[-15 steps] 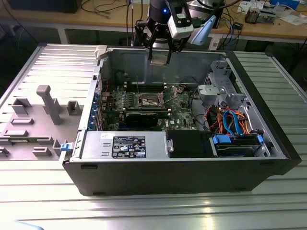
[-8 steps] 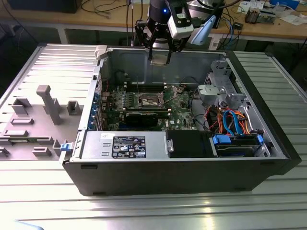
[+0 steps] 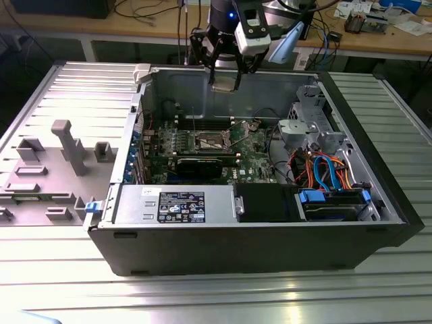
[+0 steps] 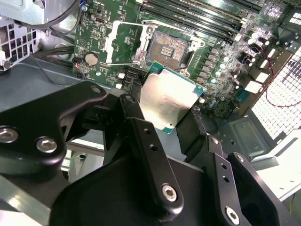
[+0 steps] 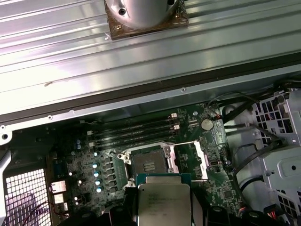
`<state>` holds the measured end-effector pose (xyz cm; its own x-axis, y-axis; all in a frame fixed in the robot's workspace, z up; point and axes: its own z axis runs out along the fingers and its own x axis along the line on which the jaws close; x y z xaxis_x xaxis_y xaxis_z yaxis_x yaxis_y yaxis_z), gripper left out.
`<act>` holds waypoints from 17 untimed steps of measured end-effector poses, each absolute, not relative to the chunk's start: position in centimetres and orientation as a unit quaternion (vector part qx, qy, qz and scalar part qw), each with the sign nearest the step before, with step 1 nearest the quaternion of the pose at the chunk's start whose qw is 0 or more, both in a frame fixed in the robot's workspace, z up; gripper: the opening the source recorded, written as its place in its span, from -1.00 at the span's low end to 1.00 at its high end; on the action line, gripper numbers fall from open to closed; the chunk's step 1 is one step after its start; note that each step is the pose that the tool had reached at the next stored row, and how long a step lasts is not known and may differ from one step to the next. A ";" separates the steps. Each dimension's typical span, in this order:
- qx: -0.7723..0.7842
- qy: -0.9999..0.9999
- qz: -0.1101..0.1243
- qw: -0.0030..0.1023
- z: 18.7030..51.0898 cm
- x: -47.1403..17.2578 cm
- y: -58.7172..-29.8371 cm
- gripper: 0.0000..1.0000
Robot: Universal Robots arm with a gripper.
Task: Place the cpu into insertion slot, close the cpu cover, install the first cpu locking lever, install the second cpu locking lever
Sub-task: 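Place the cpu into insertion slot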
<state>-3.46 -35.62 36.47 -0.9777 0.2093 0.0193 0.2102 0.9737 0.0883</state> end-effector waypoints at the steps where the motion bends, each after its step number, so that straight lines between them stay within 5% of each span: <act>1: -0.108 -0.993 -0.045 0.005 36.5 -3.5 -35.6 0.09; 17: -0.136 -0.990 -0.045 0.004 36.5 -3.5 -35.6 0.09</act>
<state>-3.46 -35.62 36.47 -0.9631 0.2686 0.0193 0.2693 0.9590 0.0884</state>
